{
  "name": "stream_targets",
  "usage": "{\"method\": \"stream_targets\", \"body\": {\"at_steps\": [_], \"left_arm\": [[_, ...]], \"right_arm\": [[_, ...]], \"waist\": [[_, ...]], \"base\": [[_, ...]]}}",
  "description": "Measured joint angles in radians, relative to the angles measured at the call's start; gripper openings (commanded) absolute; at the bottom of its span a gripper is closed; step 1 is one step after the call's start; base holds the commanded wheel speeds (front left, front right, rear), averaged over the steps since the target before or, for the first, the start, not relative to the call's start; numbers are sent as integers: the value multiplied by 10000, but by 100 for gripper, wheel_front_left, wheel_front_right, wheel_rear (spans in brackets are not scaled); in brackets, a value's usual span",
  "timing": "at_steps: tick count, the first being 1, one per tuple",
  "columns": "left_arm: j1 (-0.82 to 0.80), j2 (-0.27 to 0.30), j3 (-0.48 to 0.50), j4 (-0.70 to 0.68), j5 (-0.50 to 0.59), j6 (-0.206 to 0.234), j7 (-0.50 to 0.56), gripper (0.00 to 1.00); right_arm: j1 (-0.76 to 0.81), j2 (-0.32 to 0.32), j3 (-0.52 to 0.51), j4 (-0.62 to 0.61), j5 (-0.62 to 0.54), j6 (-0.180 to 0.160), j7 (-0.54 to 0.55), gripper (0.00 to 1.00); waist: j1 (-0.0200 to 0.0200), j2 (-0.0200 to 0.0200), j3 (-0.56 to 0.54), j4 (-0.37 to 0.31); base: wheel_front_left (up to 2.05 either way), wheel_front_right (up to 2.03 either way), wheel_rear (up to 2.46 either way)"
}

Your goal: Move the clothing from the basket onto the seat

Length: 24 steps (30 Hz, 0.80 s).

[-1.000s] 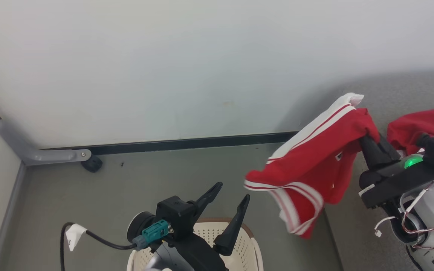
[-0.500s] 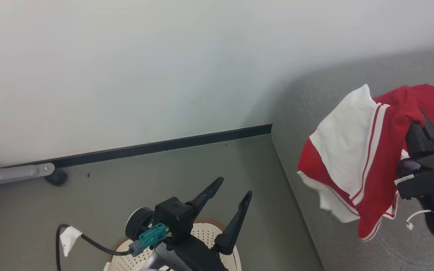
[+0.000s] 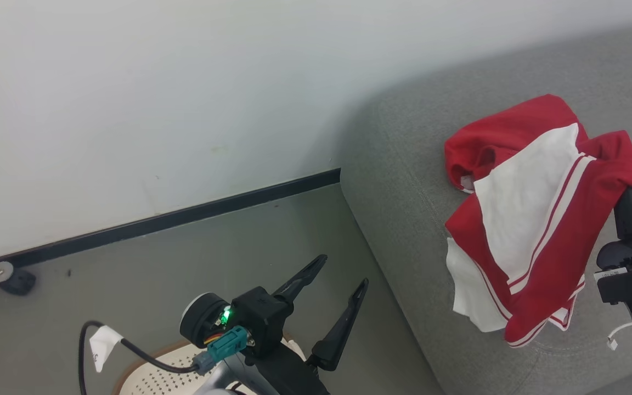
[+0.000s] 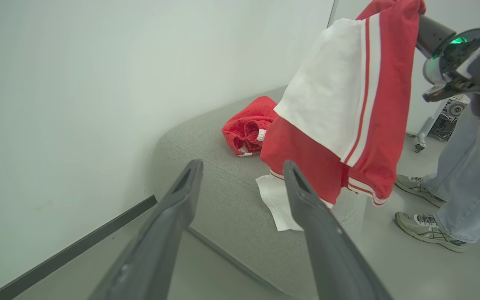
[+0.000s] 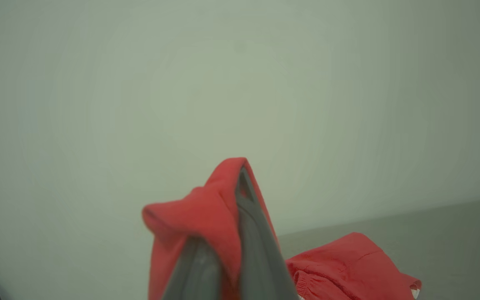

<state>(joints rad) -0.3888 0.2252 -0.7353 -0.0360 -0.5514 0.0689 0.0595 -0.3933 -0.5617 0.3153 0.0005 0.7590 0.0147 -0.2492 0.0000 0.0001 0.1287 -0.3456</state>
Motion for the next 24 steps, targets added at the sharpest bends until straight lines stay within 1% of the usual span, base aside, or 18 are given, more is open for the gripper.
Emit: {"method": "stream_targets", "body": {"at_steps": [1, 4, 6, 13, 17, 20, 24], "left_arm": [[-10, 8, -19, -2, 17, 0, 0, 100], [-151, 15, -77, 6, 61, -77, 0, 100], [-235, 15, -86, 13, 75, -79, 2, 100], [-393, -8, -211, 77, 90, -174, 8, 100], [-446, -77, -282, 111, 165, -178, 90, 100], [-595, -75, -282, 171, 167, -253, 92, 100], [-682, -90, -311, 209, 178, -263, 98, 100]], "right_arm": [[67, 0, -59, -65, -2, -61, 0, 0], [291, -12, -259, -238, -19, -75, 0, 0], [409, -35, -422, -290, -21, -151, 0, 0], [731, -102, -876, -539, -21, -159, -2, 0], [804, -113, -1145, -662, -21, -155, 0, 0], [769, -171, -1379, -734, -15, -115, 0, 0], [411, -431, -1843, -767, 75, 123, 0, 0]], "waist": [[0, 0, 21, -93], [0, 0, 89, -363], [0, 0, 135, -530], [0, 1, 282, -898], [0, 0, 423, -979], [0, 0, 523, -995], [0, 0, 664, -969]], "base": [[0, 0, 0], [0, 0, 0], [0, 0, 0], [0, 0, 0], [0, 0, 0], [0, 0, 0], [0, 0, 0]]}}
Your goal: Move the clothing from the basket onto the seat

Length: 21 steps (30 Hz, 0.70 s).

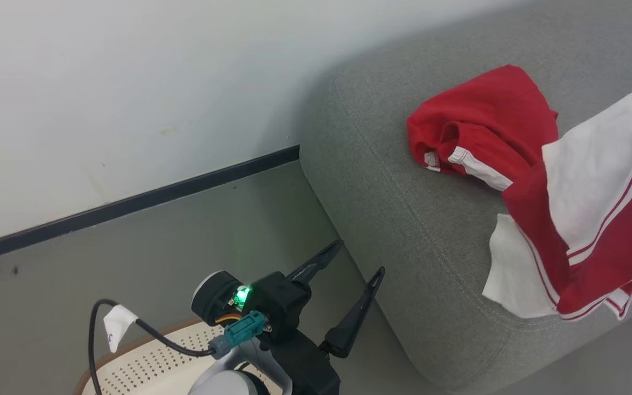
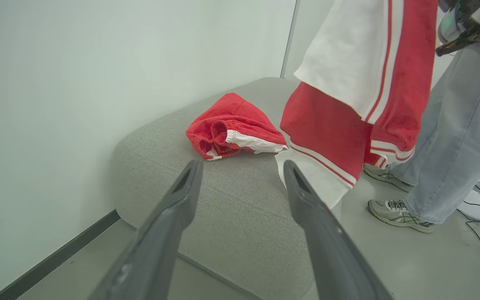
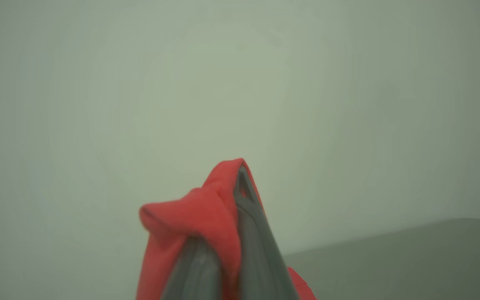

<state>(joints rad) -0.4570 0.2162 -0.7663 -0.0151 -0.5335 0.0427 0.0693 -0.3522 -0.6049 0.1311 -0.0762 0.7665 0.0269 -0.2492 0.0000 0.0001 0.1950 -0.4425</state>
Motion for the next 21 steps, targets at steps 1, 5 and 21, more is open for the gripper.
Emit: {"method": "stream_targets", "body": {"at_steps": [1, 5, 21], "left_arm": [[-49, -4, -15, 0, 4, 0, 8, 100], [-217, -113, -119, 12, 36, -23, 105, 100], [-965, -174, -249, -144, 431, -84, 619, 100]], "right_arm": [[-172, -75, -96, 2, 17, 86, -2, 0], [-916, -644, -359, 353, 46, 510, -4, 0], [-4008, -1937, -1317, 3463, 1057, 938, -77, 0]], "waist": [[0, 0, 36, 13], [0, 0, 211, 102], [1, 0, 1305, 760]], "base": [[0, 0, 0], [0, 0, 0], [0, 0, 0]]}}
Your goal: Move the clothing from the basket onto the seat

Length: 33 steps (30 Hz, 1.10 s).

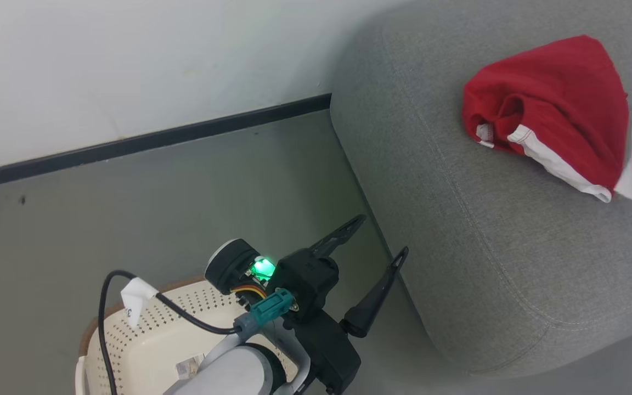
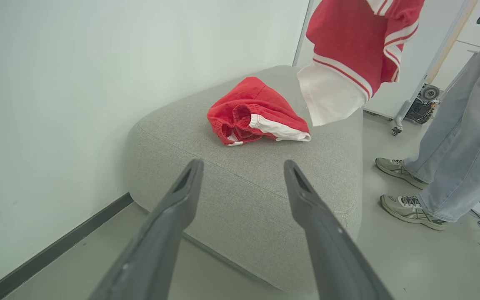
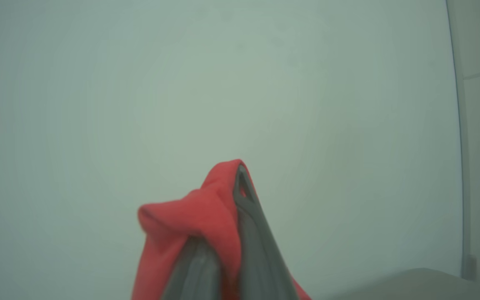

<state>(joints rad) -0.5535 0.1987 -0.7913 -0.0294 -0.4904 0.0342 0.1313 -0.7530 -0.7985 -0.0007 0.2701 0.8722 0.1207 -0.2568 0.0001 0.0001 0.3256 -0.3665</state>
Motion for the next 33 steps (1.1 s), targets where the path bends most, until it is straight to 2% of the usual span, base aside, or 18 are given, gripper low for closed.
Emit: {"method": "stream_targets", "body": {"at_steps": [8, 17, 25, 30, 33], "left_arm": [[-458, -180, -52, -119, 100, 13, 182, 100], [-1094, -364, -69, -192, 453, 25, 389, 100], [-1457, -424, -65, -224, 614, 100, 489, 100], [-1609, -407, 29, -188, 644, 98, 470, 100], [-1610, -364, 81, -105, 671, 100, 374, 100]], "right_arm": [[-871, -545, -211, 1068, -4, 29, -2, 0], [-1714, -832, 918, 2207, 4, 33, 0, 0], [-1847, -869, 1825, 2993, 10, 36, 0, 0], [-1519, -1325, 2508, 4259, -282, 38, 2, 0], [-1484, -1337, 2800, 4807, -362, 38, 2, 0]], "waist": [[1, -1, 786, 378], [1, 0, 1740, 854], [0, 0, 2558, 1296], [0, 1, 3034, 1635], [0, 0, 3195, 1755]], "base": [[0, 0, 0], [0, 0, 0], [0, 0, 0], [0, 0, 0], [0, 0, 0]]}}
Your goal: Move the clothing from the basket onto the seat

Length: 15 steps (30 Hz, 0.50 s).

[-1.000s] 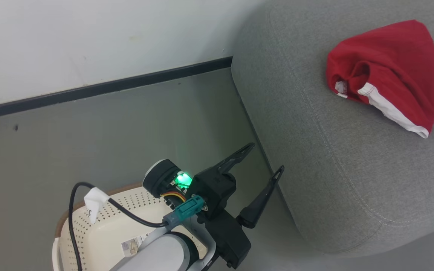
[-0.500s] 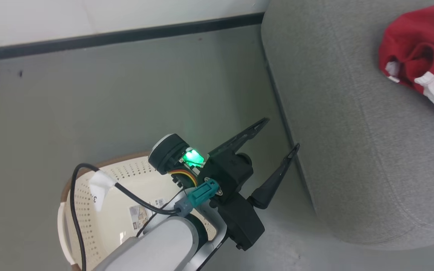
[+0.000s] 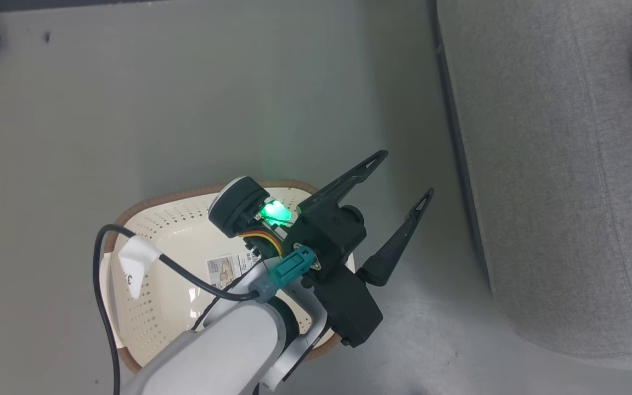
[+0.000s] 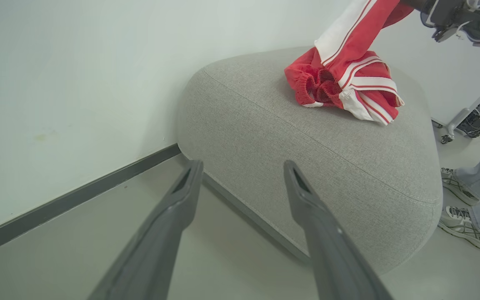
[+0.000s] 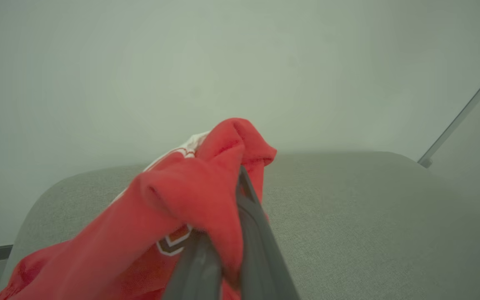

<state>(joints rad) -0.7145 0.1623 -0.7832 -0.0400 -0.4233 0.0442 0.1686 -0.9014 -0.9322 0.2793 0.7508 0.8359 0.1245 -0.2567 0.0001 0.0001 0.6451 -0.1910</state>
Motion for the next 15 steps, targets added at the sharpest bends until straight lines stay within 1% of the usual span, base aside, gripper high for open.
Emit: {"method": "stream_targets", "body": {"at_steps": [5, 9, 15], "left_arm": [[-3, 6, 0, 63, 0, 0, -35, 100], [-14, -4, 0, 125, 0, -4, -75, 100], [-18, 17, 13, 295, 0, -8, -169, 100]], "right_arm": [[238, 94, 606, 761, -2, 0, 0, 0], [407, 337, 938, 1335, 2, 0, 25, 0], [414, 493, 1260, 1837, 111, 0, 431, 0]], "waist": [[-1, 0, 136, 59], [-1, 0, 166, 54], [-1, 0, 135, 60]], "base": [[0, 0, 0], [0, 0, 0], [0, 0, 0]]}}
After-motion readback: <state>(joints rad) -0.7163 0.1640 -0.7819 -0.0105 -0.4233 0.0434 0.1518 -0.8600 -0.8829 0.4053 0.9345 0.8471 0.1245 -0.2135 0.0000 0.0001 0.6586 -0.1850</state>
